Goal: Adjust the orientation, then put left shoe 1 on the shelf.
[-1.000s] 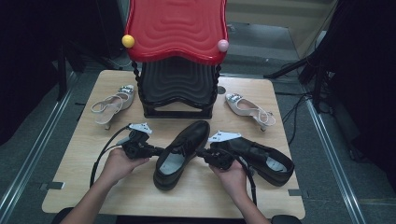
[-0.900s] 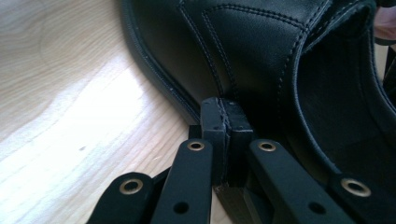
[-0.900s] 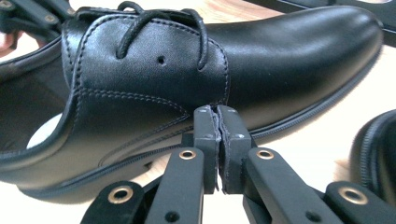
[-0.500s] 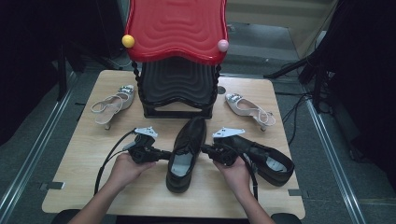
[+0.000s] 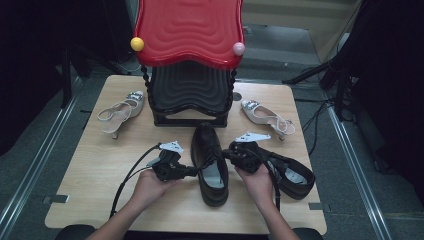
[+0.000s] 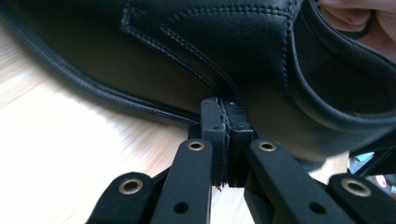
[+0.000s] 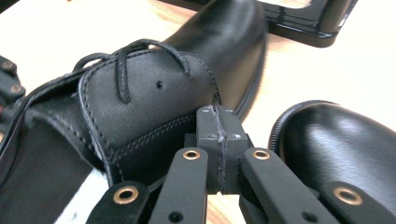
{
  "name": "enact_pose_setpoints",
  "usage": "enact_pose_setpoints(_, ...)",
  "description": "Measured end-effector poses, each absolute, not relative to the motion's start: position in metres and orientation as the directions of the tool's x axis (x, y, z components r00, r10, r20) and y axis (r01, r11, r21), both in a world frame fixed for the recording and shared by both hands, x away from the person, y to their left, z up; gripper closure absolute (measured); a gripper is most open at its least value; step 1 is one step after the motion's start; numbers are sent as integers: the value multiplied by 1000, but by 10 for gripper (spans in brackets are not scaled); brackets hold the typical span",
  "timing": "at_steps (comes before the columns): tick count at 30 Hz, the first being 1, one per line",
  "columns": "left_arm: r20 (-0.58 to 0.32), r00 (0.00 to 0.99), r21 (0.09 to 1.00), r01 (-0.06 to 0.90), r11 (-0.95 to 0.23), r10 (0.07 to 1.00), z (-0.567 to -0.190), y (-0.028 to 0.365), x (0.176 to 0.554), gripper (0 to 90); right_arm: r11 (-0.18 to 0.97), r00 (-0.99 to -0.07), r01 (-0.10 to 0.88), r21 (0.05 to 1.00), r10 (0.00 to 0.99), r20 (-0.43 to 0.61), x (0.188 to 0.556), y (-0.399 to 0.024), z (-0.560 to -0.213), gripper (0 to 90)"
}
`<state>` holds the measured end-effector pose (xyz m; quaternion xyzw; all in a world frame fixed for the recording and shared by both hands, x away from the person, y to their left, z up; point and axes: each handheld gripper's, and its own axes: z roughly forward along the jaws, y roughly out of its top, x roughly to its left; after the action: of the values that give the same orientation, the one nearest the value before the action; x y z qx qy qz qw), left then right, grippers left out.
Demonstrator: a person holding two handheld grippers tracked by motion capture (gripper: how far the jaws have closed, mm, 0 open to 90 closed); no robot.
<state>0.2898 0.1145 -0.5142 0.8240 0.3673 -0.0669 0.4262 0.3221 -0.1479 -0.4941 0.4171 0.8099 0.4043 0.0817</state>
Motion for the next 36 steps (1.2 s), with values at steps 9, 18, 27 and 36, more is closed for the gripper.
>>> enact_pose_setpoints(9, -406, 734, 663, 647, -377, 545, -512, 115, 290, 714, 316, -627, 627, 712, 748, 219, 326, -156, -493, 871)
enact_pose_setpoints(18, -390, 709, 660, 661, -359, 588, -501, 141, 296, 518, 317, -633, 622, 716, 742, 222, 319, -166, -482, 768)
enact_pose_setpoints(27, -371, 714, 662, 652, -371, 594, -493, 157, 298, 602, 297, -631, 634, 714, 733, 254, 307, -178, -463, 742)
enact_pose_setpoints(36, -337, 737, 679, 621, -391, 585, -477, 170, 301, 900, 308, -654, 628, 714, 707, 269, 290, -172, -447, 721)
